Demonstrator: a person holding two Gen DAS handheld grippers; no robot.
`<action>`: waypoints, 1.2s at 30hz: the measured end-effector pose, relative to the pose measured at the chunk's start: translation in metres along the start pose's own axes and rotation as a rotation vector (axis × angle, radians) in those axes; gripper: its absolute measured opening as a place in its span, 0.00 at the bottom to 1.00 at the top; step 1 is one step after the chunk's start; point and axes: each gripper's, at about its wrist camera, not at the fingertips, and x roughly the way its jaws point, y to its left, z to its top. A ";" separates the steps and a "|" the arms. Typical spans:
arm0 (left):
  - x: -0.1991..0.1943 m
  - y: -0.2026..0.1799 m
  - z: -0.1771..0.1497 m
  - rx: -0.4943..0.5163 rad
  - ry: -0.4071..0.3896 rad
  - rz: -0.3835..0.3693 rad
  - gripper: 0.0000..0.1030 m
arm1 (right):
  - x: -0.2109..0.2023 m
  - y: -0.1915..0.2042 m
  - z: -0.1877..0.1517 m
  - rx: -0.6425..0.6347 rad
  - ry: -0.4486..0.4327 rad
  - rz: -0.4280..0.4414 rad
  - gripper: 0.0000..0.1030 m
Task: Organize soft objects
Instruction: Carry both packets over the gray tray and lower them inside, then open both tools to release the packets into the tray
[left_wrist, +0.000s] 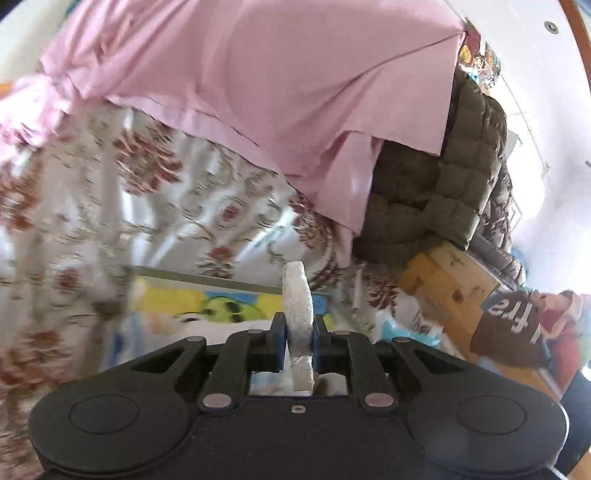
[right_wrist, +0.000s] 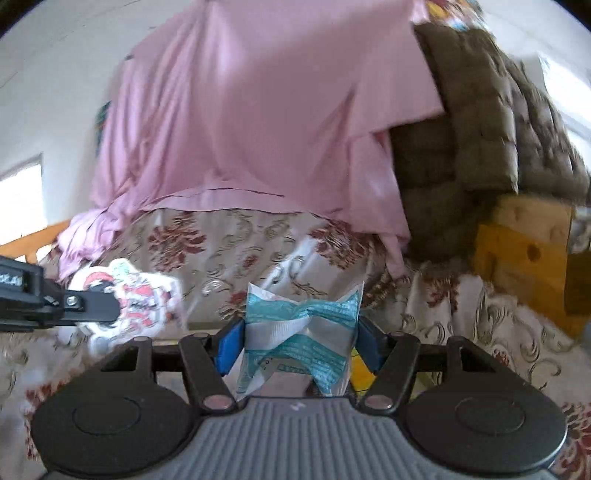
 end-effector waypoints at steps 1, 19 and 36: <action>0.013 -0.001 0.002 -0.021 0.017 -0.013 0.14 | 0.006 -0.005 0.000 0.013 0.009 -0.012 0.66; 0.089 0.012 -0.004 -0.117 0.181 0.042 0.22 | 0.070 -0.025 -0.005 0.066 0.164 -0.049 0.69; 0.070 0.008 -0.003 -0.077 0.163 0.097 0.53 | 0.063 -0.033 -0.004 0.095 0.168 -0.038 0.82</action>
